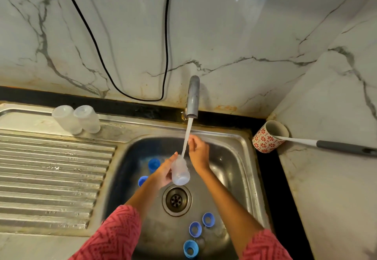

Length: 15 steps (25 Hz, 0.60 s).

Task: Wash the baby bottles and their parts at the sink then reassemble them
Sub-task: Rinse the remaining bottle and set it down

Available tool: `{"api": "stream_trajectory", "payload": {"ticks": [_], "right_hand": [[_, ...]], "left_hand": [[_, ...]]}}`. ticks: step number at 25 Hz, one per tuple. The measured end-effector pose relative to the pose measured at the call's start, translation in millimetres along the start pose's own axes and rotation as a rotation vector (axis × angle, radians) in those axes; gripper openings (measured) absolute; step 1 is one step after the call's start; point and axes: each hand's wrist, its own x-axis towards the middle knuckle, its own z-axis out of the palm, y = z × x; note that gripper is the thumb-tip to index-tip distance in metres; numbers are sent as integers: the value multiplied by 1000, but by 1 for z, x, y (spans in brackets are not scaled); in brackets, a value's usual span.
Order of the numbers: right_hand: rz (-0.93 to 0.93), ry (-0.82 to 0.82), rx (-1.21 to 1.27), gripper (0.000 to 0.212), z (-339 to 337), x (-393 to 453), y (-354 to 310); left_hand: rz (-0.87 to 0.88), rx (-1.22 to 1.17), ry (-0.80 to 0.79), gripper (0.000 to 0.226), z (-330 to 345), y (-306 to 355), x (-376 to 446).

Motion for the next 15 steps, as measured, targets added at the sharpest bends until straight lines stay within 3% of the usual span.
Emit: {"api": "stream_trajectory", "payload": {"ticks": [3,5,7,11,15], "right_hand": [[282,-370,-54,22,-4,-11,3],[364,-439,-43,26,-11,-11,-8],[344,-399,-58,19,-18,-9,-23],[316,-217,-15,28,-27,1,-52],[216,-96,46,19,-28,-1,-67]], "left_hand": [[41,45,-21,37,26,2,-7],[40,60,-6,37,40,12,-16],[47,38,-20,37,49,20,-19],[94,-10,-105,34,40,29,-38],[82,-94,-152,56,27,30,-37]]}}
